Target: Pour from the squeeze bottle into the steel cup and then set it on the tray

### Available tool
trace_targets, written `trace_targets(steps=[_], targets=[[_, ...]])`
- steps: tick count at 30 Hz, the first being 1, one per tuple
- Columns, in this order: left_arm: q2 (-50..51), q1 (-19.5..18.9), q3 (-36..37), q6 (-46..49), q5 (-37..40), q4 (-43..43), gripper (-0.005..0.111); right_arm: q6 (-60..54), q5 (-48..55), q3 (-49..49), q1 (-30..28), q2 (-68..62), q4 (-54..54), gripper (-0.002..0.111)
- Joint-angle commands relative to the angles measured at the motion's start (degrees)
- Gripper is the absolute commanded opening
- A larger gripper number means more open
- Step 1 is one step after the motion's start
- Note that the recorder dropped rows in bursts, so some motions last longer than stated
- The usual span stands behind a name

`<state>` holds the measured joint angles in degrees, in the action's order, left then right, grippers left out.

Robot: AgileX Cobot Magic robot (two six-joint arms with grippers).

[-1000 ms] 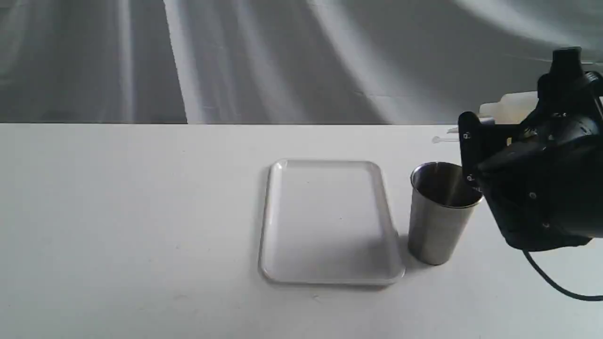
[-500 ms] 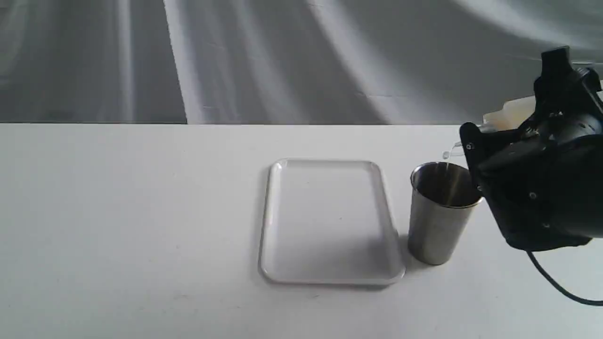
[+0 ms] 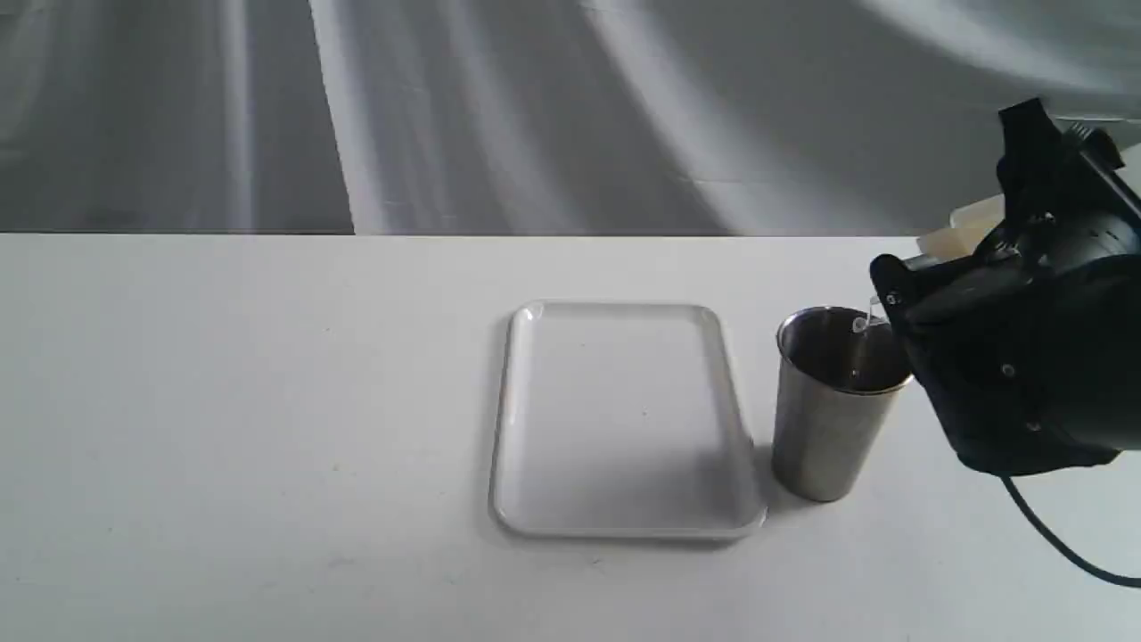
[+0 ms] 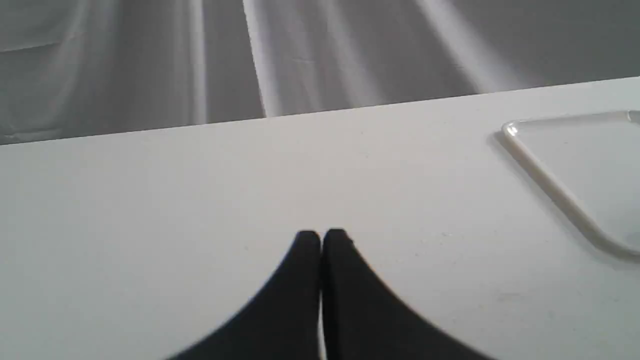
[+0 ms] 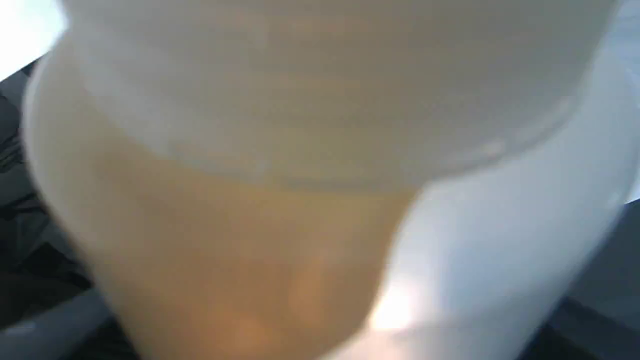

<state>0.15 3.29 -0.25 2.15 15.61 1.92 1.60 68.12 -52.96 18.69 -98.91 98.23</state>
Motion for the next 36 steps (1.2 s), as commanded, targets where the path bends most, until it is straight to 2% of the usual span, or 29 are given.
trace_targets(steps=[1,36], targets=[[-0.1,0.3,0.3,-0.2,-0.4,0.0,0.0,-1.2,1.8,-0.5,0.1,0.8,1.7,0.016],[-0.1,0.3,0.3,-0.3,-0.4,0.0,0.0,-2.8,1.8,-0.5,0.1,0.8,1.7,0.016]])
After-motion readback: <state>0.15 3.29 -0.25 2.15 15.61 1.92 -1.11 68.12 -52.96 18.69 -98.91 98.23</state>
